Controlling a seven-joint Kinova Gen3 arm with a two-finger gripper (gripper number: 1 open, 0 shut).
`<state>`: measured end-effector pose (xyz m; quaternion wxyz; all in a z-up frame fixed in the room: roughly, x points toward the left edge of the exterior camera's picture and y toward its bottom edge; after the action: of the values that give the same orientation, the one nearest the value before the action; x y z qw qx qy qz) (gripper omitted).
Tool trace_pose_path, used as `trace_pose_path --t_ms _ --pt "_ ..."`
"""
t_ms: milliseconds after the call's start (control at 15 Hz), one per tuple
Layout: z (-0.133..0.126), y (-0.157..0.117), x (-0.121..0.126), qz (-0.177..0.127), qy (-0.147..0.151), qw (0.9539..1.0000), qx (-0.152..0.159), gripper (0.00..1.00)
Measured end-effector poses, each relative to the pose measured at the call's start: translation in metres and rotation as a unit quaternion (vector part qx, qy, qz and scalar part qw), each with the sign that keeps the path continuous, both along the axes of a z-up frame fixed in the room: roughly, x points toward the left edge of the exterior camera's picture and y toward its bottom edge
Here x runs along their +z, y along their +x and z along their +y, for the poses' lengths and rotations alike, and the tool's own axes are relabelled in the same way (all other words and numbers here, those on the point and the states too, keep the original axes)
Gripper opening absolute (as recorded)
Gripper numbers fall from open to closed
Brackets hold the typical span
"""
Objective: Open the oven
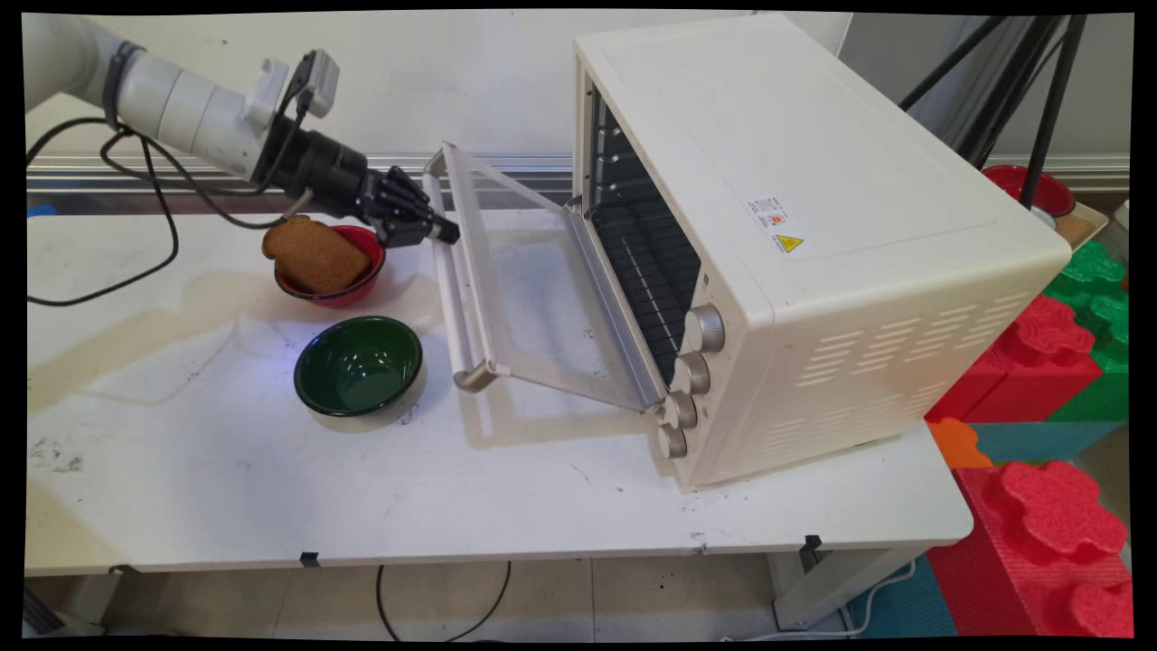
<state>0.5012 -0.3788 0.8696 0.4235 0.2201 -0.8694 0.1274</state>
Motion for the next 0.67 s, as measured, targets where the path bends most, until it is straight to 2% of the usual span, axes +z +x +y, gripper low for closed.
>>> trace_pose_path --t_ms 667 --pt "0.014 0.02 -0.049 -0.014 0.026 0.9993 0.021 0.0"
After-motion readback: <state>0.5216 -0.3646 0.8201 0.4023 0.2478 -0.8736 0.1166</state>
